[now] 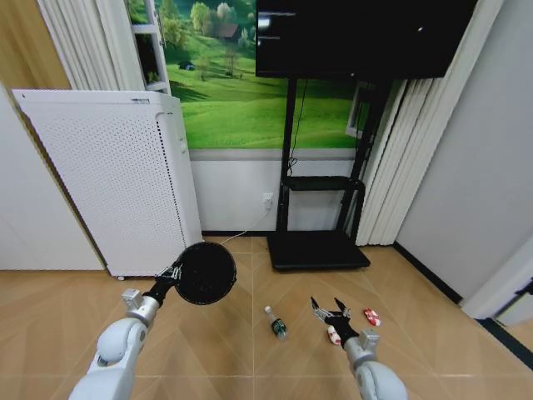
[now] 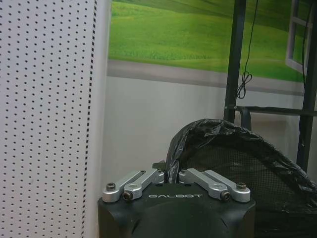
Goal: Pick up the trash bin and place the garbage on the floor into it.
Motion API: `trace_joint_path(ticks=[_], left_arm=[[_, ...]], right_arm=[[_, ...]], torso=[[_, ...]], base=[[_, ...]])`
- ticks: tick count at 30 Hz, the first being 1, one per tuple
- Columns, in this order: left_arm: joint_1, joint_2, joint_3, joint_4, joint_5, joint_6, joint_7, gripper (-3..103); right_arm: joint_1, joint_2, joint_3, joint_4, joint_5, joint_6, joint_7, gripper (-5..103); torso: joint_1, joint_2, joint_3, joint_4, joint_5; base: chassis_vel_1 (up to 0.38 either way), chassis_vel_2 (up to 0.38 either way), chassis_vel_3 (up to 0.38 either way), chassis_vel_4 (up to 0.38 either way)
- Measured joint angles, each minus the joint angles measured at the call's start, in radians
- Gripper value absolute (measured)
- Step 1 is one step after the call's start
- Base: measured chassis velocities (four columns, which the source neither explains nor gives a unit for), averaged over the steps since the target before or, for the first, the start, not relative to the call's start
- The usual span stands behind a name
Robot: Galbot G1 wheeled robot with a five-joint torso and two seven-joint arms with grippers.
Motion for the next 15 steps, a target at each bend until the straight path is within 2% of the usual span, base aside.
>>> trace_joint_path(ticks=[7, 9, 15], left_arm=[[-0.004, -0.001, 0.015, -0.001, 0.000, 0.006, -0.005, 7], [-0.009, -0.001, 0.024, 0.007, 0.000, 0.008, -0.011, 7], [-0.023, -0.004, 0.040, 0.021, 0.001, 0.010, -0.011, 7]], right_arm=[[0.000, 0.000, 0.003, -0.016, 0.000, 0.012, 0.000, 100], [0.002, 0.002, 0.000, -0.044, -0.019, 0.041, -0.012, 100], [0.023, -0.050, -0.085, -0.130, -0.016, 0.015, -0.051, 100]], torso=[[0.000, 0.000, 0.000, -0.0002, -0.0001], [0.000, 0.000, 0.000, 0.0000, -0.0001], [0.000, 0.000, 0.000, -0.0002, -0.0001]], base=[[-0.141, 0.129, 0.145, -0.144], [-0.154, 0.145, 0.168, -0.137], [-0.038, 0.033, 0.031, -0.024]])
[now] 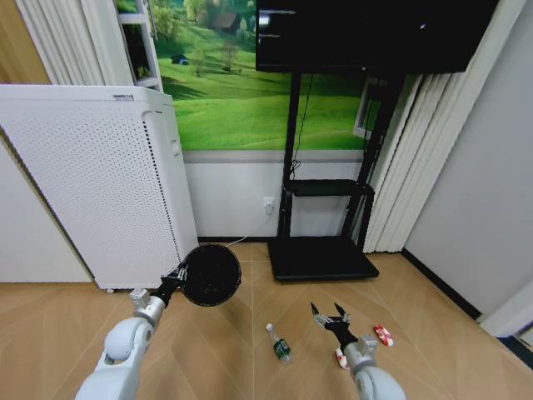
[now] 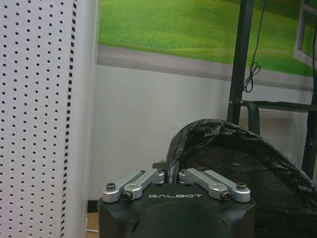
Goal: Pick up the trash bin and place the garbage on the floor into it.
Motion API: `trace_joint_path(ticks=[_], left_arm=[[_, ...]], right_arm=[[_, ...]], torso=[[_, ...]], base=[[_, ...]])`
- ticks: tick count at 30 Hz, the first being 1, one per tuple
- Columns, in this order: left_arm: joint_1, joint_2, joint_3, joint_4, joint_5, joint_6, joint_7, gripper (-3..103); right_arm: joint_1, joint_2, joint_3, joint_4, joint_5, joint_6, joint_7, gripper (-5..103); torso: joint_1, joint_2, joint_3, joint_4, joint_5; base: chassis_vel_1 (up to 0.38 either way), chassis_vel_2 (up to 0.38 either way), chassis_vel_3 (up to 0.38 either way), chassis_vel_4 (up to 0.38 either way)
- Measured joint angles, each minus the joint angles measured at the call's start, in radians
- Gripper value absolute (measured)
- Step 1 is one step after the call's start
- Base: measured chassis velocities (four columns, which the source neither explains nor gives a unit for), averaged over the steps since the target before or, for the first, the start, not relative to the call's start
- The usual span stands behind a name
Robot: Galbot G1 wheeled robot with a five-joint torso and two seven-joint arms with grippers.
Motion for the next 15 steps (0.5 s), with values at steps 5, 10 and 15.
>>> trace_joint_path(ticks=[5, 10, 15], left_arm=[[-0.012, -0.002, 0.019, 0.008, 0.004, 0.002, -0.007, 7], [-0.013, -0.002, 0.029, 0.008, 0.010, 0.004, -0.009, 7], [-0.009, 0.003, 0.029, 0.002, 0.008, 0.007, -0.012, 7]], right_arm=[[0.081, -0.035, -0.119, -0.168, -0.012, -0.021, -0.018, 100], [0.154, -0.027, -0.204, -0.281, -0.016, -0.051, -0.020, 100], [0.218, -0.003, -0.231, -0.370, -0.056, -0.061, -0.029, 100]], torso=[[0.000, 0.000, 0.000, 0.0003, 0.0003], [0.000, 0.000, 0.000, 0.0000, 0.0000], [0.000, 0.000, 0.000, 0.0003, -0.0003]], base=[[0.033, -0.022, -0.025, 0.017], [0.000, 0.000, 0.000, 0.000], [0.000, 0.000, 0.000, 0.000]])
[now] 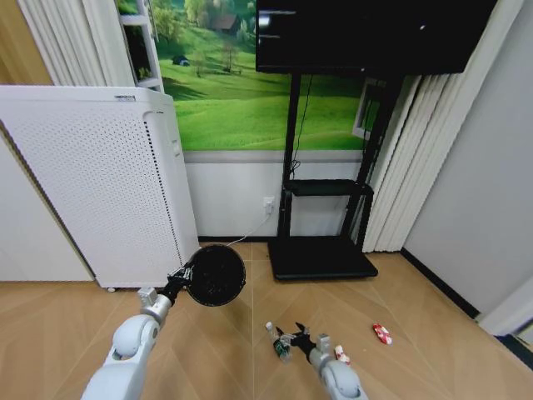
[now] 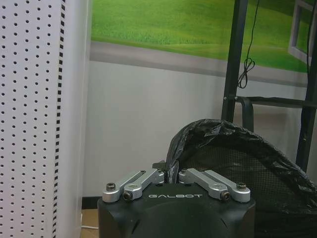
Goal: Pick up the trash bin and place the garbage on the floor into it.
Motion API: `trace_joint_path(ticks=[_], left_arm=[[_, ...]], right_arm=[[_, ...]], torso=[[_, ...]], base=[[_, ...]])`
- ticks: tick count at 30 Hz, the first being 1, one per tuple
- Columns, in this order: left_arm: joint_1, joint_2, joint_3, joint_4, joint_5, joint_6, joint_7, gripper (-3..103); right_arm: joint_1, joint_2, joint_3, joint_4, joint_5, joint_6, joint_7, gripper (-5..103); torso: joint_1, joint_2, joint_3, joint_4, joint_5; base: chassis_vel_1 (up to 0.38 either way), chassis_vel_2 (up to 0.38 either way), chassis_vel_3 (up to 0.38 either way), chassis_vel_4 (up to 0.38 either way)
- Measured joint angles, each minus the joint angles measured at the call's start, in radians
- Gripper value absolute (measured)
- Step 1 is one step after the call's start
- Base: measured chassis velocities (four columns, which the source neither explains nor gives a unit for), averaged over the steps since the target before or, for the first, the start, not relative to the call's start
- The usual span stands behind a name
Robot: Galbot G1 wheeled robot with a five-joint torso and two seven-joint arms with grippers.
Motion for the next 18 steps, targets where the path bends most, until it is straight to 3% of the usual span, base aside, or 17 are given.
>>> trace_joint_path(ticks=[5, 18], left_arm=[[0.001, 0.005, -0.016, -0.003, -0.009, 0.001, -0.012, 7], [-0.002, 0.018, -0.019, -0.007, -0.038, 0.003, -0.012, 7]], right_arm=[[0.053, 0.031, 0.001, -0.124, -0.055, -0.018, -0.020, 100], [0.082, 0.050, 0.028, -0.215, -0.134, -0.028, -0.022, 100]], torso=[[0.000, 0.000, 0.000, -0.0001, 0.0003], [0.000, 0.000, 0.000, -0.0002, 0.0002]], base=[[0.000, 0.000, 0.000, 0.000], [0.000, 0.000, 0.000, 0.000]])
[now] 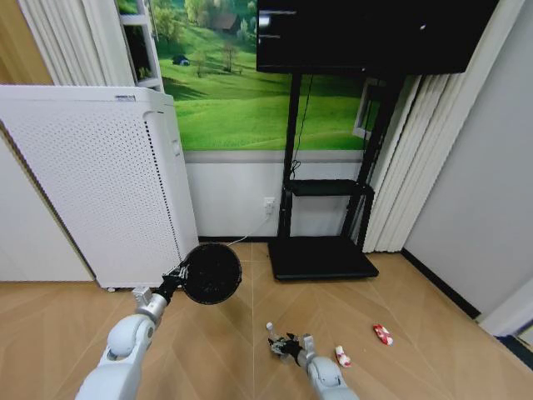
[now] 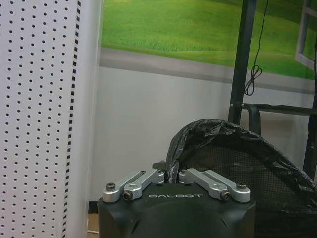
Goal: Pick up the trash bin and place the garbage on the floor into it.
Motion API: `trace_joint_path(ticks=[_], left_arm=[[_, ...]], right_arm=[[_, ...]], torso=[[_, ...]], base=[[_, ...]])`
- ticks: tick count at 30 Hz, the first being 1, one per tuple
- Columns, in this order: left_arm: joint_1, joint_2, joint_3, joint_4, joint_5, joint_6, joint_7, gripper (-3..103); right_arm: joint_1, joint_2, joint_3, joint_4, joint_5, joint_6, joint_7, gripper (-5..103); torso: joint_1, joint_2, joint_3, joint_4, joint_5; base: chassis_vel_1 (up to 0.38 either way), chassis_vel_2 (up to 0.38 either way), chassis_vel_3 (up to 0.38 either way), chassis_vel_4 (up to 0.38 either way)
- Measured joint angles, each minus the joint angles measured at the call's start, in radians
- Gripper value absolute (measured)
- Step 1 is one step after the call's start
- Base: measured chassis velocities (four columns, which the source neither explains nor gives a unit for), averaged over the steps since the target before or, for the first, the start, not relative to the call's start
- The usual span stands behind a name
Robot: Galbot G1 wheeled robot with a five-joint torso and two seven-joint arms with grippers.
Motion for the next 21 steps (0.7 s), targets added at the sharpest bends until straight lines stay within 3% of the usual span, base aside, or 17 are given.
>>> trace_joint_path(ticks=[10, 11, 14, 21], left_arm=[[-0.002, 0.009, -0.009, 0.008, -0.013, 0.000, 0.006, 7], [-0.002, 0.012, -0.012, 0.008, -0.017, 0.000, 0.006, 7], [-0.002, 0.017, -0.015, 0.007, -0.021, 0.000, 0.007, 7], [0.001, 0.017, -0.023, 0.010, -0.024, -0.001, 0.015, 7]], right_arm=[[0.010, 0.008, 0.020, -0.048, -0.035, 0.020, -0.008, 103], [0.010, 0.011, 0.022, -0.051, -0.039, 0.021, -0.008, 94], [0.011, 0.014, 0.024, -0.055, -0.045, 0.024, -0.008, 88], [0.011, 0.022, 0.029, -0.073, -0.051, 0.054, -0.003, 56]], torso=[[0.000, 0.000, 0.000, 0.0000, 0.0000], [0.000, 0.000, 0.000, 0.0000, 0.0001], [0.000, 0.000, 0.000, 0.0001, 0.0000], [0.000, 0.000, 0.000, 0.0001, 0.0001]], base=[[0.000, 0.000, 0.000, 0.000], [0.000, 0.000, 0.000, 0.000], [0.000, 0.000, 0.000, 0.000], [0.000, 0.000, 0.000, 0.000]])
